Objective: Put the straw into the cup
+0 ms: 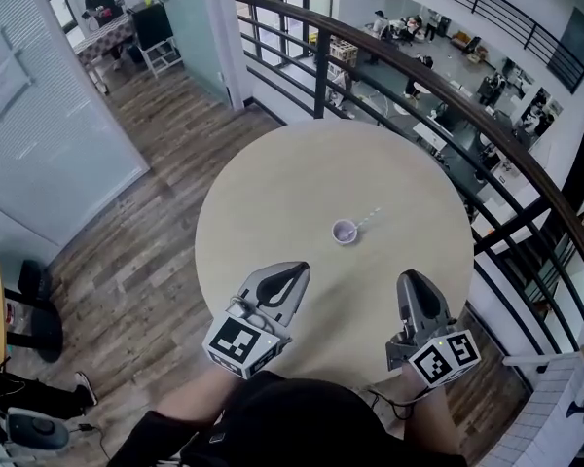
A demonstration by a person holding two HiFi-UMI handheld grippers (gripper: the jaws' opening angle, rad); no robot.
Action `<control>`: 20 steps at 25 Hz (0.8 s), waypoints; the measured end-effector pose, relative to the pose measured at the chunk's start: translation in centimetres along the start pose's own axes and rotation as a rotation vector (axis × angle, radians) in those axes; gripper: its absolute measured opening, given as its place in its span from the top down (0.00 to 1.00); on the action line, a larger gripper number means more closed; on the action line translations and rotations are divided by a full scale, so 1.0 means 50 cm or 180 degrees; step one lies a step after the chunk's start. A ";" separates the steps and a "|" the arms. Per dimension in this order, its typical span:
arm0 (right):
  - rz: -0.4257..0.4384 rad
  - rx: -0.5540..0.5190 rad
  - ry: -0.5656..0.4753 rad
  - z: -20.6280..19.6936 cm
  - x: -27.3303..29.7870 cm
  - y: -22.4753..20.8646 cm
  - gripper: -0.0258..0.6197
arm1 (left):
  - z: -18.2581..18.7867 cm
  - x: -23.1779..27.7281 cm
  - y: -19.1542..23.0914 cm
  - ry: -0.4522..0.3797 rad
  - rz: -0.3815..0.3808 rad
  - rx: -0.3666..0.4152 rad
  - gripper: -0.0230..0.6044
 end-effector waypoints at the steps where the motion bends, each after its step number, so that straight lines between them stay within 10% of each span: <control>1: 0.0007 -0.0061 -0.0007 0.006 -0.007 0.006 0.88 | 0.002 -0.005 0.002 0.0011 0.0037 0.0069 0.96; 20: 0.0166 -0.0325 0.0097 -0.007 -0.018 0.062 0.93 | -0.006 -0.028 0.007 0.0086 0.0131 0.0236 0.96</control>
Point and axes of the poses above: the fingertips, and each gripper's own axes: x forward along the fingers, y to its left, z out of its top, the point moved 2 cm from there along -x, backward along the fingers, and after that the axes turned 6 degrees about z, right-handed, at the moved point
